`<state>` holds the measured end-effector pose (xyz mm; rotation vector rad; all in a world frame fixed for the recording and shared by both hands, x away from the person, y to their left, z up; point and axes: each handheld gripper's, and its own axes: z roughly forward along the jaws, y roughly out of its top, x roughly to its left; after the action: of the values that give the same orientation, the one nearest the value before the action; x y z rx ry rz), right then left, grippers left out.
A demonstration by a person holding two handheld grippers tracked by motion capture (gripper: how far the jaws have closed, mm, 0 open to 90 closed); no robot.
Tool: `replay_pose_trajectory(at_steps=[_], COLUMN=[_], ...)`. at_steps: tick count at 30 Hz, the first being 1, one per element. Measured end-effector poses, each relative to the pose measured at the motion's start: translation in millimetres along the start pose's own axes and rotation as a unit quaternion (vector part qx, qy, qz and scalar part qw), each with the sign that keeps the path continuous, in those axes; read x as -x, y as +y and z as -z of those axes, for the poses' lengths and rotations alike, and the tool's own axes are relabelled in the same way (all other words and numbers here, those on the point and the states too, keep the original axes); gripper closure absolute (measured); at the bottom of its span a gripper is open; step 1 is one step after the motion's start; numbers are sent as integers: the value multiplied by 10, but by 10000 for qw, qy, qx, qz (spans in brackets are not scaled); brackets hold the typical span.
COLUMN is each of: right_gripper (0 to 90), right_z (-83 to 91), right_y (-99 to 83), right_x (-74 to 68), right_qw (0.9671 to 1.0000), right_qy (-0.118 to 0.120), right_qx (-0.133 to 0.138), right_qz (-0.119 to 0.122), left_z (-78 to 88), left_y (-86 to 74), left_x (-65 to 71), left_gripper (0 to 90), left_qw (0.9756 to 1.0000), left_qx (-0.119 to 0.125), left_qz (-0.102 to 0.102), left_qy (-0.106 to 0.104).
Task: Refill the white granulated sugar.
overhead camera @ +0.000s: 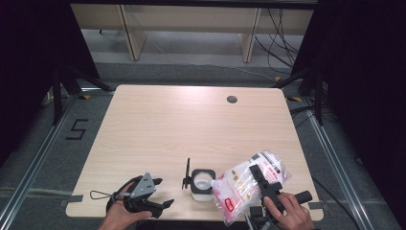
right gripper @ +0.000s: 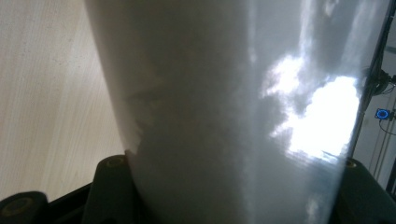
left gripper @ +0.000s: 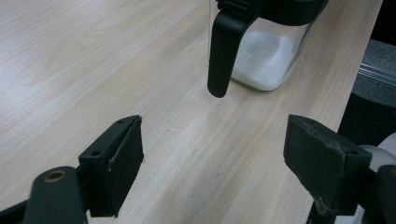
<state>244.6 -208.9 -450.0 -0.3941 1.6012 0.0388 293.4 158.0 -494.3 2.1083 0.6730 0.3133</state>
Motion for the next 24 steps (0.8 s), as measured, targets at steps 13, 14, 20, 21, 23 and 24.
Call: replay_pose_trajectory(at_steps=[13,14,20,21,23,24], right_gripper=[451,451,451,451,451,451], right_z=[2,-13,-14,-13,-12,-13], right_y=[2,-2,1,2,0,0], right_x=[-1,-9,-15,-17,-17,-16], right_qw=[10000,9999,10000,9999,9999,9999], right_qy=[27,-78,-64,-66,-56,-58], right_qx=[-27,73,67,72,74,71], right_qz=[38,19,36,41,49,57], left_z=[3,3,4,4,4,4], left_y=[-2,-2,-3,-2,-1,-1], left_x=[-10,-8,-11,-7,-5,-7], left_gripper=[194,194,194,194,194,194], left_qw=[9999,10000,9999,10000,10000,10000], left_qx=[-89,-82,-94,-74,-54,-77], left_qz=[-48,-41,-53,-32,-29,-31], left_qy=[8,3,7,-8,-7,-24])
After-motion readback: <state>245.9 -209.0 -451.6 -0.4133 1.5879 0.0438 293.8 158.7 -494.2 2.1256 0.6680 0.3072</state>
